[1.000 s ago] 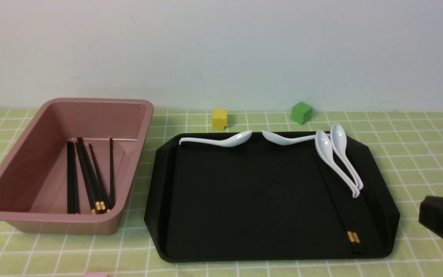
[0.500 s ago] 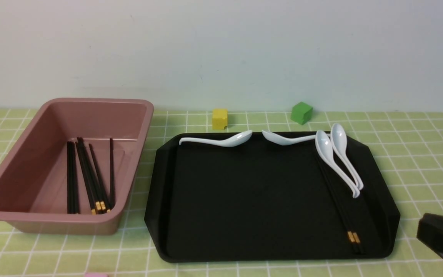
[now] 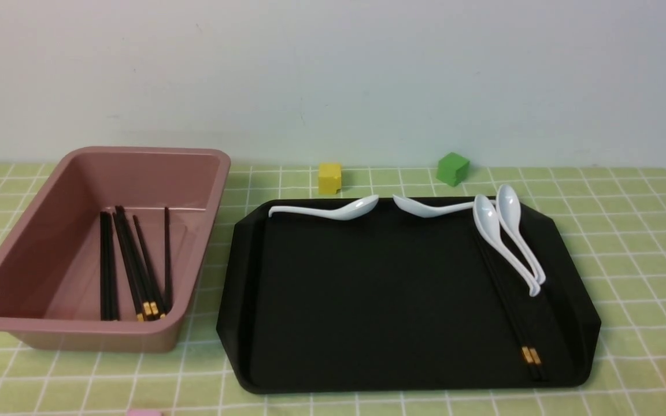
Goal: On green tablecloth take chopsticks from black tray and put them in box.
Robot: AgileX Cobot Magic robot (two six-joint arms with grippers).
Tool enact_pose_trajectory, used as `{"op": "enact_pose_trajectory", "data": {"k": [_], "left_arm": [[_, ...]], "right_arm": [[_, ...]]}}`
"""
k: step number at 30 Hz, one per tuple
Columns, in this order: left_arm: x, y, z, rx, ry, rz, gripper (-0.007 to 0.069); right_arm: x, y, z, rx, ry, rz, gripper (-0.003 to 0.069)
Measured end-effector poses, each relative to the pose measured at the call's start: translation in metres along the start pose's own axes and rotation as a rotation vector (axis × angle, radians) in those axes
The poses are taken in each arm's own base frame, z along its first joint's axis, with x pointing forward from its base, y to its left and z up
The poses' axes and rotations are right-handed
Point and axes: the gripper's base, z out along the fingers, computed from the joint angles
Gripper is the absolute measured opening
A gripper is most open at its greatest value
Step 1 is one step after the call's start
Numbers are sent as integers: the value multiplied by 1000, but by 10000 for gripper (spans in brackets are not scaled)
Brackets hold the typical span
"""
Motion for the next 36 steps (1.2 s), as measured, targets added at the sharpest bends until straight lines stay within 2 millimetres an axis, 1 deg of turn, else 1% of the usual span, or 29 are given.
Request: {"op": "enact_pose_trajectory", "data": {"k": [4,6,10,36], "left_arm": [[0,0,0,0,0,0,239],[0,0,0,0,0,0,239],[0,0,0,0,0,0,239],[0,0,0,0,0,0,239]], "right_arm": [[6,-2,0,41,45,22,35],[11,-2,0,41,110,25,38],[13,-1,-1,35,139,43,44],[13,-1,-1,33,147,47,81]]}}
